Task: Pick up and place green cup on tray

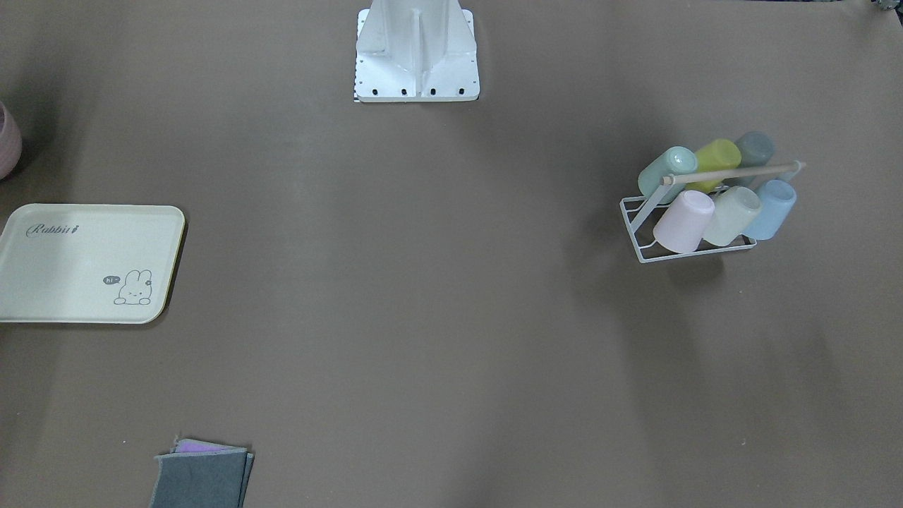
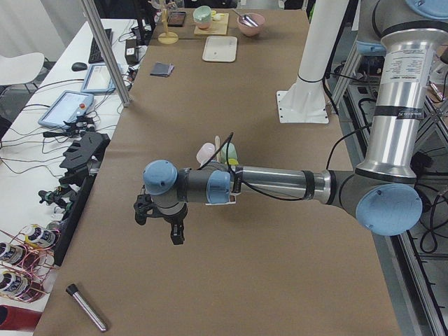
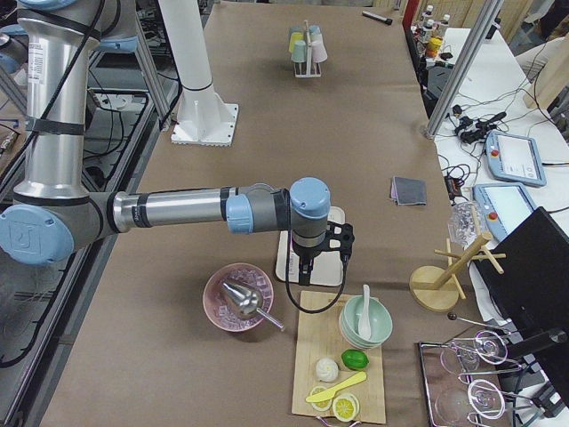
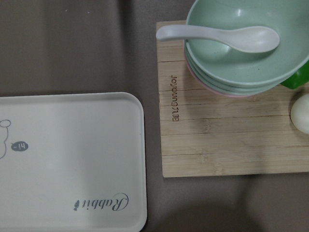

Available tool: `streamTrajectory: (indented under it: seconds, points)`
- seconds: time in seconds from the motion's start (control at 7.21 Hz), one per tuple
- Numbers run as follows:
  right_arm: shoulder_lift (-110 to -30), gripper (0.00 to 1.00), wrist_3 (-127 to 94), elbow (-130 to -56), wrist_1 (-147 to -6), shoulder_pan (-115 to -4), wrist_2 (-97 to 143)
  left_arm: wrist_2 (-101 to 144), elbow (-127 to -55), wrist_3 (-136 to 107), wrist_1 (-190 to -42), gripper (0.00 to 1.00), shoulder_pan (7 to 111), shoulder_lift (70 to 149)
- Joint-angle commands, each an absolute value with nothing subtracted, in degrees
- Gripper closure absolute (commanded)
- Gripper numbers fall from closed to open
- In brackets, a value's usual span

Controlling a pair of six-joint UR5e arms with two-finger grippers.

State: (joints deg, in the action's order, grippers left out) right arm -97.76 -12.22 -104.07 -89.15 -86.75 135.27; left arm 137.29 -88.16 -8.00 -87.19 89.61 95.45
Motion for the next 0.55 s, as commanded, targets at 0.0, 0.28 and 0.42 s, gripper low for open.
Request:
streamTrajectory:
  seconds: [0.0,0.28,0.42]
  points:
    - [-98.78,0.0,-10.91,-104.15,-89.12,-87.45,135.44,137.37,-88.15,-8.09,-87.01,0.01,89.91,95.45]
    - [-98.96,0.0,-10.46,-104.06,-89.12,-87.54,135.0,137.46,-88.42,-8.09,-87.1,0.01,89.91,95.36]
    - [-99.05,0.0,-10.37,-104.15,-89.12,-87.8,135.0,137.63,-88.59,-8.09,-87.1,0.01,90.61,95.36]
